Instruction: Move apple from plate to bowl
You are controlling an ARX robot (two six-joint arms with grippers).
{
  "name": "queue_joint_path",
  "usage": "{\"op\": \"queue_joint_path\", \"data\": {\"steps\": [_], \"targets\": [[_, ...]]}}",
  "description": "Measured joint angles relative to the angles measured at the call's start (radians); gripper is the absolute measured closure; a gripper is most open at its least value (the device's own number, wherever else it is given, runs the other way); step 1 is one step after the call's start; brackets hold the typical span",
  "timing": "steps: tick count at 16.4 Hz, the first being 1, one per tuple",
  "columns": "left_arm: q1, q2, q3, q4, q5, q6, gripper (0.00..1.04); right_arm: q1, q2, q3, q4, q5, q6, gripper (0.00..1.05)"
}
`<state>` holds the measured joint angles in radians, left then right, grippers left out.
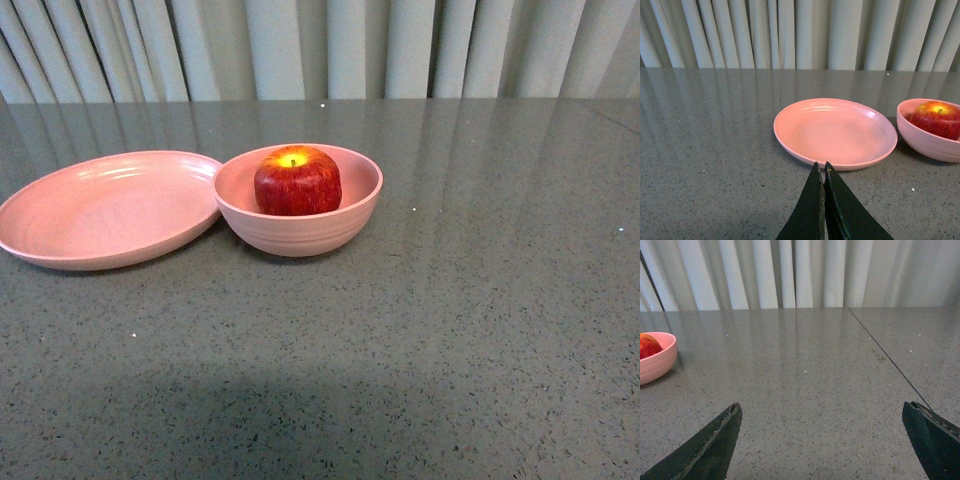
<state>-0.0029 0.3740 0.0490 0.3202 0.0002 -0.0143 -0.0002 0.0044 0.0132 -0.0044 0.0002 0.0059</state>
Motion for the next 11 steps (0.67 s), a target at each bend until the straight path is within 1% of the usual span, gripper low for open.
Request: {"op": "queue_joint_path", "data": {"steps": [2,3,11], "targets": [[0.000,-0.044,-0.010,-0.031,0.000,0.000,1.04,0.000,0.000,0.000,0.000,0.000,0.000,0.07],[0.000,-0.054,-0.027,0.000,0.000,0.000,1.04,0.000,0.000,0.000,0.000,0.000,0.000,0.07],[0.000,-0.198,-0.035,-0.144,0.000,0.000,1.04,0.000,0.000,0.000,0.000,0.000,0.000,0.07]]}}
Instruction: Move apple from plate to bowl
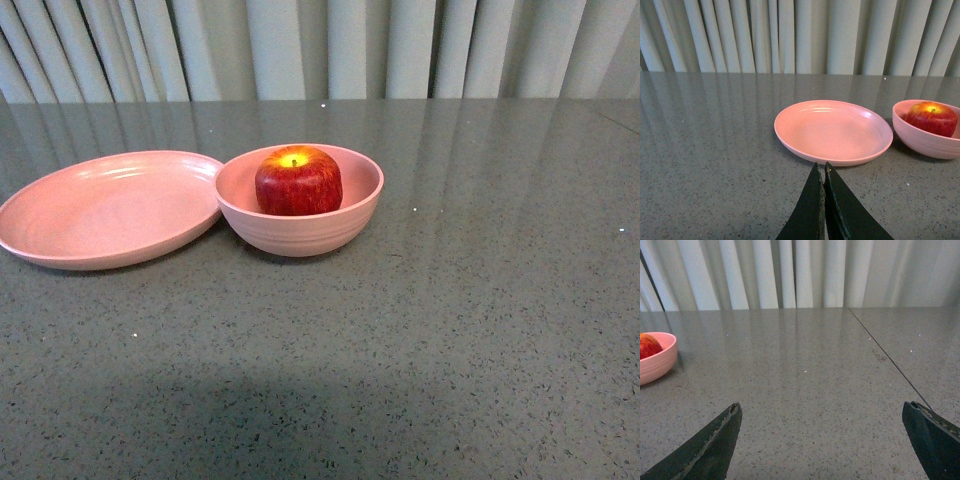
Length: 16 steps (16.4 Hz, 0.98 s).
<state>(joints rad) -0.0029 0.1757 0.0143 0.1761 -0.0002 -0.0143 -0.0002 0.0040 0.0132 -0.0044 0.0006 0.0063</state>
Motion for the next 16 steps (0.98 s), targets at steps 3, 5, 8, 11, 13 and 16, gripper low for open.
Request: {"op": "queue_joint_path", "data": {"steps": [3,5,8,11,13,16], "targets": [[0.000,-0.165,0.002,-0.158,0.002,0.001,1.04,0.000,0.000,0.000,0.000,0.000,0.000,0.07],[0.000,-0.166,0.001,-0.184,-0.001,0.001,1.04,0.000,0.000,0.000,0.000,0.000,0.000,0.07],[0.000,-0.166,0.001,-0.180,0.000,0.001,1.04,0.000,0.000,0.000,0.000,0.000,0.000,0.07],[0.000,-0.166,0.001,-0.180,0.000,0.001,1.04,0.000,0.000,0.000,0.000,0.000,0.000,0.07],[0.000,-0.166,0.001,-0.180,0.000,0.000,0.89,0.000,0.000,0.000,0.000,0.000,0.000,0.07],[0.000,-0.166,0.001,-0.180,0.000,0.001,0.57,0.000,0.000,0.000,0.000,0.000,0.000,0.07]]}}
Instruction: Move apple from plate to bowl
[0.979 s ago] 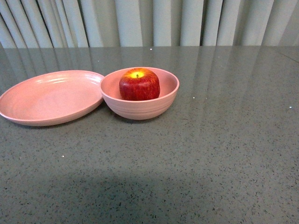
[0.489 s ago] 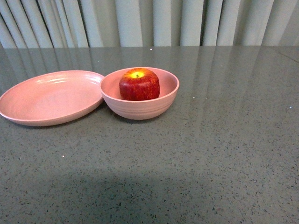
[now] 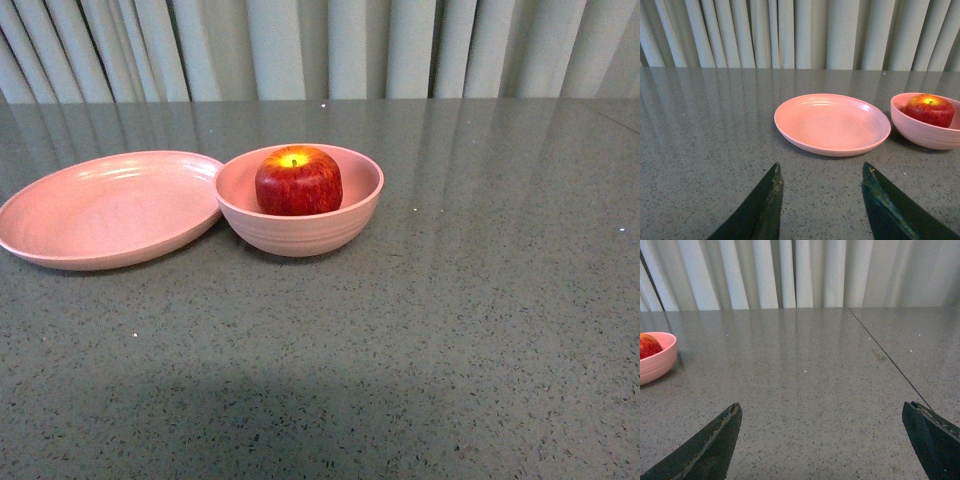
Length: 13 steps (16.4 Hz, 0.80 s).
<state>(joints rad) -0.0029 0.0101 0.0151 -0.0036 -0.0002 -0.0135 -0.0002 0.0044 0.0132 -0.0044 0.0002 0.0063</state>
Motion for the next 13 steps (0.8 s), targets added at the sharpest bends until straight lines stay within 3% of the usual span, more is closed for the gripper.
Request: {"op": "queue_joint_path", "data": {"steps": [5,13], "targets": [[0.000,0.000,0.000,0.000,0.000,0.002,0.05,0.000,0.000,0.000,0.000,0.000,0.000,0.07],[0.000,0.000,0.000,0.000,0.000,0.003,0.07,0.000,0.000,0.000,0.000,0.000,0.000,0.07]]}}
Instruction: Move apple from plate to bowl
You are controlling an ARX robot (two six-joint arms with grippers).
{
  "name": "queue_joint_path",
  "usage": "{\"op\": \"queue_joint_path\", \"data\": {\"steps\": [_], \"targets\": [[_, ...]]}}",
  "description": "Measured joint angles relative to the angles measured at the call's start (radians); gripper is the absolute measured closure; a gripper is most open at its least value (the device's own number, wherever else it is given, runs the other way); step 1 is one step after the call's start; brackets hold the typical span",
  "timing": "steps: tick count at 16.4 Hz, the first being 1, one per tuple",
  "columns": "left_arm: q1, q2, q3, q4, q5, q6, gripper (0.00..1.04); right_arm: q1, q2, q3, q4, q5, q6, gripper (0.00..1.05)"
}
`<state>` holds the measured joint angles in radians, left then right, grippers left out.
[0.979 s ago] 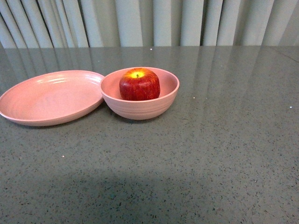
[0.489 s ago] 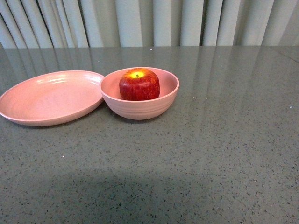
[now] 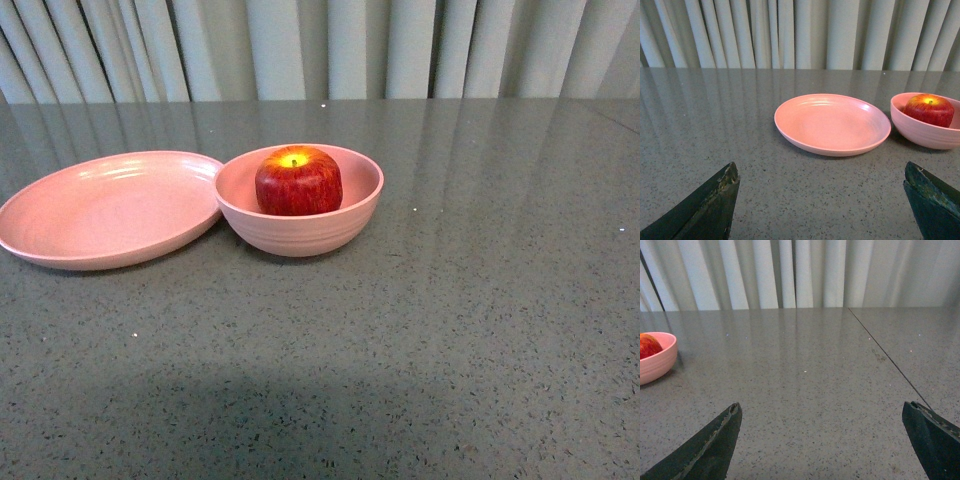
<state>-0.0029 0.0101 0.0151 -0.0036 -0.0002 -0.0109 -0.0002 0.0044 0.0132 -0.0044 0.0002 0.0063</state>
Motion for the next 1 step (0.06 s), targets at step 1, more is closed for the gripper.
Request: {"op": "queue_joint_path", "data": {"steps": [1], "targets": [[0.000,0.000,0.000,0.000,0.000,0.000,0.07,0.000,0.000,0.000,0.000,0.000,0.000,0.07]]}}
